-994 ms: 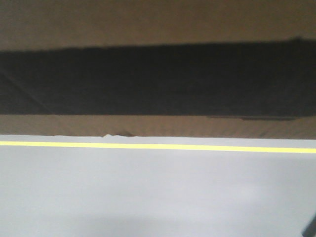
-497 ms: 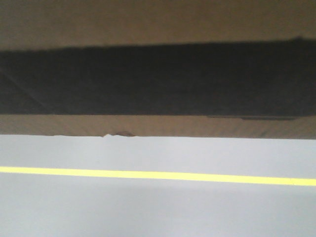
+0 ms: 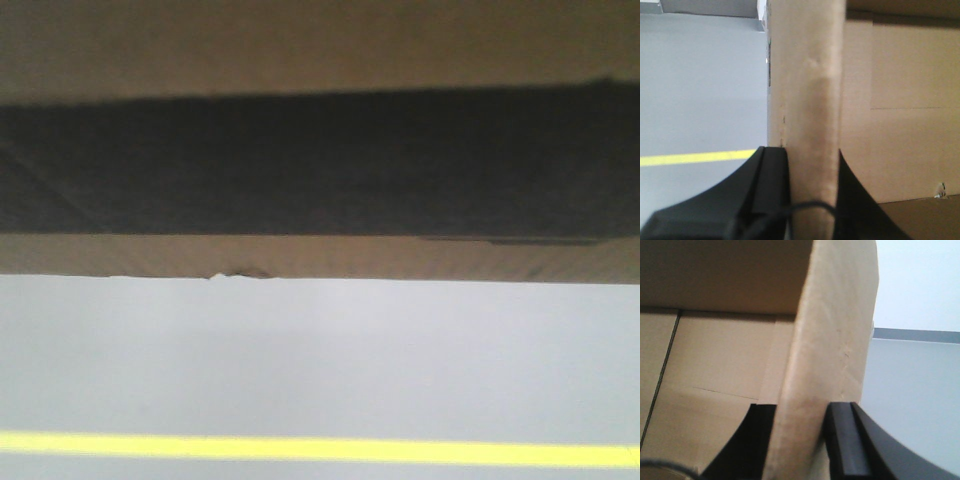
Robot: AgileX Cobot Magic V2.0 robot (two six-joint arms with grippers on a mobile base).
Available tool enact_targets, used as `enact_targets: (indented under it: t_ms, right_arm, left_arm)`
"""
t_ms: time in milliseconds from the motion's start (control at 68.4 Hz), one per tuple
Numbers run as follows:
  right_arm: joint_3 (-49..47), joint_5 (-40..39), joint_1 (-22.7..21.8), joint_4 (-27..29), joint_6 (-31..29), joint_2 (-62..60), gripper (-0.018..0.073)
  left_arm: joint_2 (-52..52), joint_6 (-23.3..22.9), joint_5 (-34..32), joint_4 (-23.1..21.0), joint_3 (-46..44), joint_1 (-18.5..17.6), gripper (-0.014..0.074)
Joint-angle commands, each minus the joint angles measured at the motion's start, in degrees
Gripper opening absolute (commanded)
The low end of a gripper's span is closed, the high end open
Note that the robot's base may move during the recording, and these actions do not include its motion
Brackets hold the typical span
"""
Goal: Grab box from left shelf to table start
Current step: 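Hold the box with both grippers while the base turns away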
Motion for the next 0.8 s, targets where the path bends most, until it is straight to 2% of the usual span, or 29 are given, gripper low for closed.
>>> enact_targets:
  t_ms: [0,790]
  right_arm:
    - [-1.5,-8.8,-0.2,-3.1,-0.3,1.2,0.0058]
    - [-1.5,-8.7,-0.2,-3.1,-0.3,1.2,0.0058]
  left_arm:
    - [0.1,-1.4,-10.8,-1.3,-2.3,-0.4,-0.0092]
    - [0.1,-1.4,-10.8,-1.3,-2.3,-0.4,-0.0092]
